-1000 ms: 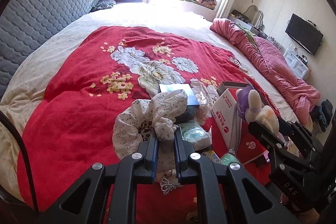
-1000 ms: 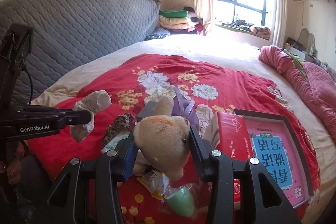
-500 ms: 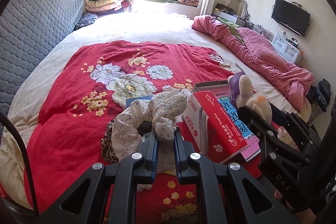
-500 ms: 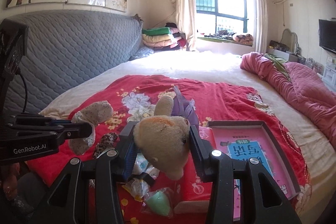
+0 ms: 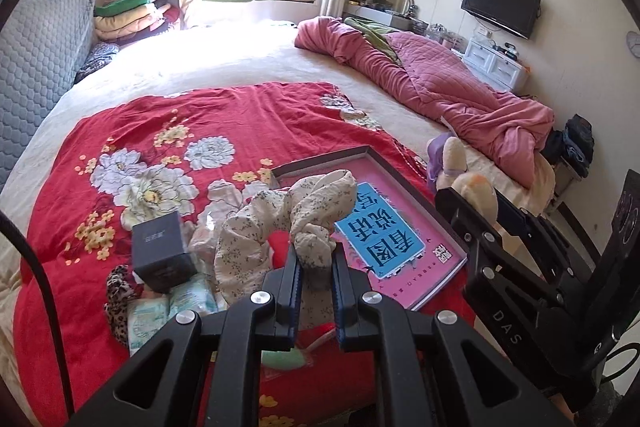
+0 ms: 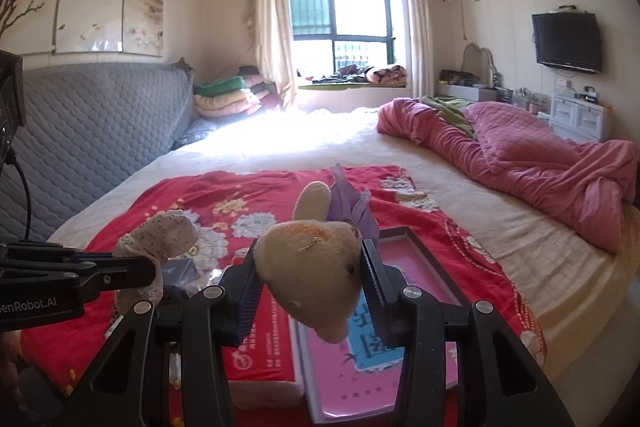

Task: Organize soft objects
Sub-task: 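Carry the scrunchie in the left gripper while the right gripper holds the plush bear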

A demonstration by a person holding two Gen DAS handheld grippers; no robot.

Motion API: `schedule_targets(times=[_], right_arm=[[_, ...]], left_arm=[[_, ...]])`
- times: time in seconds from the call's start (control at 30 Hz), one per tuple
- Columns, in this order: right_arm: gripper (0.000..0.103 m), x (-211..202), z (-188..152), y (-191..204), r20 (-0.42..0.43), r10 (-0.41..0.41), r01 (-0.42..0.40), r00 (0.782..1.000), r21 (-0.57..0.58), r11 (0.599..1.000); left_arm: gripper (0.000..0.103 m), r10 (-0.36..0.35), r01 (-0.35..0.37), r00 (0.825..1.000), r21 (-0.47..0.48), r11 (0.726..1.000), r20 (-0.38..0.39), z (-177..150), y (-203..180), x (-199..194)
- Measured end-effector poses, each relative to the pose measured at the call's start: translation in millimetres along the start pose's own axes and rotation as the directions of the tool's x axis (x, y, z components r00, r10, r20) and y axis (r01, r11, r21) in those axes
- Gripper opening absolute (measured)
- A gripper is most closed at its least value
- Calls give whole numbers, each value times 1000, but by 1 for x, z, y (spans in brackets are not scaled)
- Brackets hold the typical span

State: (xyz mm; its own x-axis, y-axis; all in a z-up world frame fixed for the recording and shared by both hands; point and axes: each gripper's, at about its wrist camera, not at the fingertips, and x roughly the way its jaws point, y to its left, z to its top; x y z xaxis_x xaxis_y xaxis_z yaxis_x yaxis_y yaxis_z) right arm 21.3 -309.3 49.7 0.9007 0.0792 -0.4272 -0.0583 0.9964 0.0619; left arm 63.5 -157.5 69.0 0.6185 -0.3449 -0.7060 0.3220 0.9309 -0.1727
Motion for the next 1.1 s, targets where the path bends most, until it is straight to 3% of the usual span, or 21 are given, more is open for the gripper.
schedule_targets(times=[0.23, 0.57, 0.97, 1.1], right_arm=[[47, 13, -6, -41, -62, -107, 110, 992, 40, 993], [47, 42, -34, -91, -193, -140, 160, 971, 92, 983], [47, 62, -56, -121, -280, -140, 186, 950, 147, 972], [47, 71, -64, -128, -321, -135, 189, 937, 145, 971]], left_arm=[[13, -51, 55, 995, 48, 997, -82, 0, -33, 41], [13, -109, 125, 971, 64, 990, -215, 1, -60, 99], [13, -93, 143, 937, 127, 982, -337, -6, -94, 160], [13, -92, 157, 918, 141, 977, -385, -15, -103, 180]])
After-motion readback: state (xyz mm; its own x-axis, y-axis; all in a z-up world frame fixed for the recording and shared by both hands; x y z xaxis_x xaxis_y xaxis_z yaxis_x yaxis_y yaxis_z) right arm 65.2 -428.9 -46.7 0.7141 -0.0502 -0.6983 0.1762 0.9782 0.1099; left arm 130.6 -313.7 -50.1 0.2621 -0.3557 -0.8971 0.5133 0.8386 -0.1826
